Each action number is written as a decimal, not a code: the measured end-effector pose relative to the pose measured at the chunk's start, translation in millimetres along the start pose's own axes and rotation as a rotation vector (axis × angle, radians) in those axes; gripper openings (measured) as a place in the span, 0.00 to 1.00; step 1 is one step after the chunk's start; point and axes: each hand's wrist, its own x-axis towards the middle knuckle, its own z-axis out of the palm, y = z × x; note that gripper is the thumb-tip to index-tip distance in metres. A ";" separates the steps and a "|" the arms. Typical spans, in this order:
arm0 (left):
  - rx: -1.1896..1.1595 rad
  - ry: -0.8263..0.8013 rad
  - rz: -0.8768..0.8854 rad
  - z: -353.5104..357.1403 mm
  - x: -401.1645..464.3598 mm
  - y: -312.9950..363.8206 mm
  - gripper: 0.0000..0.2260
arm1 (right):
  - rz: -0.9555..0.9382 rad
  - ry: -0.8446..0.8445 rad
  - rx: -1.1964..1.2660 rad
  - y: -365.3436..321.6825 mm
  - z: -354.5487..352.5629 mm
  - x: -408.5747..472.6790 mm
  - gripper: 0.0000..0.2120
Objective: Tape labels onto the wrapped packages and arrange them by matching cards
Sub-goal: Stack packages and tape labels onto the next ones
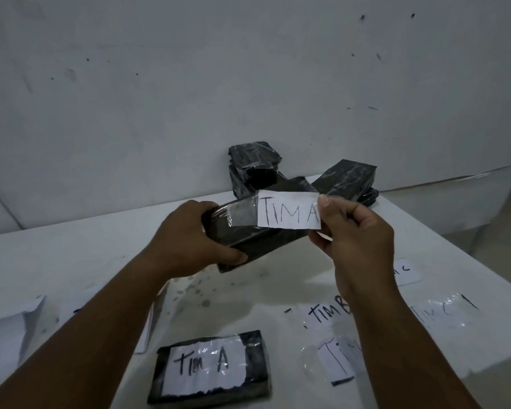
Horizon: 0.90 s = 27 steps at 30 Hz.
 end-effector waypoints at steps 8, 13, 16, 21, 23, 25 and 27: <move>-0.091 -0.020 -0.046 -60.3 -93.1 -14.1 0.44 | -0.053 -0.169 -0.091 -33.6 10.6 -57.9 0.06; -0.120 -0.075 -0.097 -74.1 -131.9 -32.7 0.43 | -0.113 -0.219 -0.168 -32.4 16.5 -96.6 0.03; -0.137 -0.105 -0.111 -76.2 -146.4 -40.1 0.42 | -0.093 -0.242 -0.196 -27.4 18.7 -110.2 0.04; -0.134 -0.140 -0.119 -76.6 -162.5 -50.8 0.43 | -0.048 -0.248 -0.243 -15.9 23.1 -124.0 0.05; -0.157 -0.149 -0.107 -75.4 -165.2 -52.6 0.42 | -0.034 -0.256 -0.266 -12.2 23.2 -127.1 0.06; -0.168 -0.168 -0.104 -73.9 -166.9 -54.6 0.40 | -0.019 -0.266 -0.281 -9.0 22.7 -130.0 0.06; -0.167 -0.186 -0.107 -72.6 -168.4 -58.4 0.40 | -0.008 -0.279 -0.287 -6.8 22.3 -132.5 0.07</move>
